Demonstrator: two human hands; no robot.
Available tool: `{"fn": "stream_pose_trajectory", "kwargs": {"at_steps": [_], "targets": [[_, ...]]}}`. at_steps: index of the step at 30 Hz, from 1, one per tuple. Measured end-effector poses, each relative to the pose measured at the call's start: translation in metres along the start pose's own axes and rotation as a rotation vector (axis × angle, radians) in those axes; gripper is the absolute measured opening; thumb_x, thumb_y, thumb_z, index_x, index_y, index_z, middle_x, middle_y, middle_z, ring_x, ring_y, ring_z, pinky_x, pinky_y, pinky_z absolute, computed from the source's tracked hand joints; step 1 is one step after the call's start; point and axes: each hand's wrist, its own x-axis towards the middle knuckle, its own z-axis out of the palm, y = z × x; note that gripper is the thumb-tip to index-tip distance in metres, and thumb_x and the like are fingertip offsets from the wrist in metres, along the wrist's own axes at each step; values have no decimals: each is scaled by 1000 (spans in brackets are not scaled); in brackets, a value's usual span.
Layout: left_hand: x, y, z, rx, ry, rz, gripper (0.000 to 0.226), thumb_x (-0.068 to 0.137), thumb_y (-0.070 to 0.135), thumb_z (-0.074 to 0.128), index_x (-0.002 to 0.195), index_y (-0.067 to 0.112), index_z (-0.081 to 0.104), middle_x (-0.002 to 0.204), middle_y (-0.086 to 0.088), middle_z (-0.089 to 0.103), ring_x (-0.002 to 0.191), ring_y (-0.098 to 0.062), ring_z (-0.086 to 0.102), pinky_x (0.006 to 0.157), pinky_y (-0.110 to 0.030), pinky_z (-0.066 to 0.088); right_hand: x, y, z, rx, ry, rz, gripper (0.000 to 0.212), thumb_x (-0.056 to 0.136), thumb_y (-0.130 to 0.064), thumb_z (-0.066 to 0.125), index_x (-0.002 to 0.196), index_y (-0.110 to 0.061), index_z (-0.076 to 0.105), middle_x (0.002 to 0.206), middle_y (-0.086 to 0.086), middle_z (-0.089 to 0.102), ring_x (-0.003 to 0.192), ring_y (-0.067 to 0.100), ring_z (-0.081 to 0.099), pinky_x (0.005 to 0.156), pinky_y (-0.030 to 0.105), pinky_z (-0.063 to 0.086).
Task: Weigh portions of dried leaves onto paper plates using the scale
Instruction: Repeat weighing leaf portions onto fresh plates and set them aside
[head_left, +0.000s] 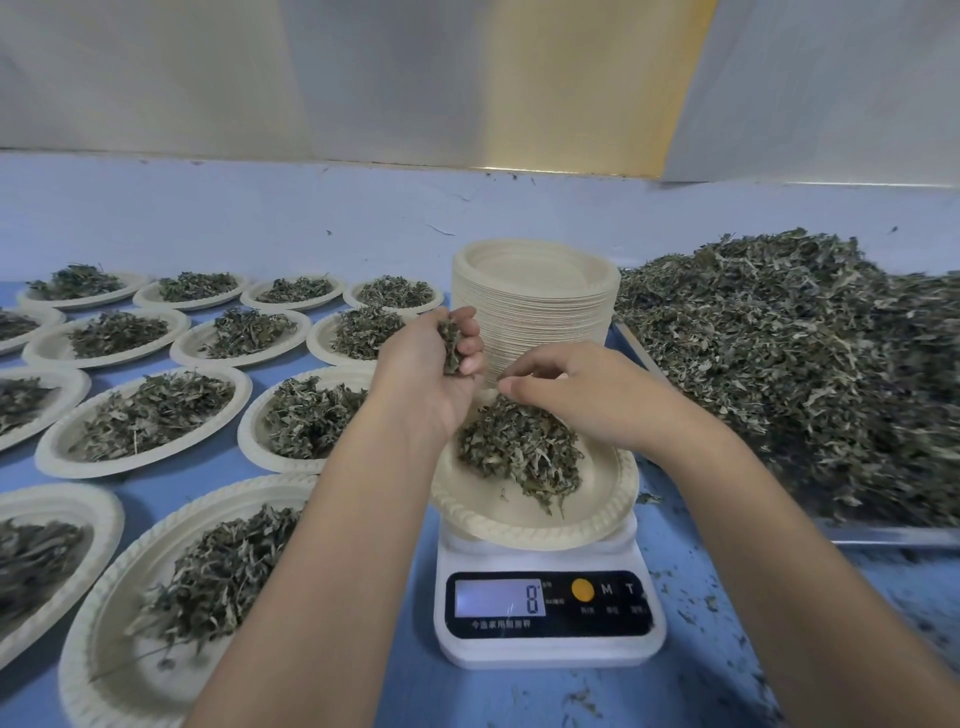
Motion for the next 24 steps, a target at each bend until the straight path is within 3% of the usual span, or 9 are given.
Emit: {"fn": "stream_pose_trajectory", "kwargs": {"at_steps": [6, 9, 14, 21, 24], "targets": [[1, 3, -6, -47, 37, -62, 37, 99, 30, 38, 72, 8, 49, 54, 0, 47, 34, -8, 35, 34, -13, 23, -2, -3, -1, -16, -17, -9, 26, 87, -48, 59, 104, -31, 70, 95, -10, 65, 91, 9, 60, 79, 19, 44], [0, 5, -6, -94, 54, -83, 41, 95, 39, 44, 68, 9, 46, 49, 1, 46, 38, -9, 35, 35, -13, 24, -2, -3, 0, -11, -30, -4, 30, 84, -51, 62, 106, -33, 69, 97, -11, 65, 86, 5, 58, 69, 18, 42], [-1, 6, -4, -65, 56, -76, 24, 93, 19, 53, 71, 13, 46, 51, 4, 44, 38, -5, 34, 33, -13, 23, -2, -3, 2, -25, -57, -8, 33, 78, -48, 71, 107, -32, 67, 93, -12, 64, 85, 2, 57, 70, 13, 40], [0, 3, -6, -88, 47, -111, 30, 98, 22, 45, 69, 14, 46, 38, 6, 40, 28, -5, 30, 30, -13, 19, 0, -2, 4, -21, -7, -37, 14, 79, -26, 76, 91, -27, 69, 82, -11, 65, 70, 0, 55, 64, 12, 42], [1, 4, -7, -95, 58, -102, 31, 99, 21, 42, 68, 14, 44, 38, 6, 39, 29, -5, 29, 30, -13, 19, 0, -1, 3, -28, 39, -57, 10, 80, -21, 75, 87, -26, 70, 77, -14, 64, 67, -3, 54, 58, 4, 39]]}}
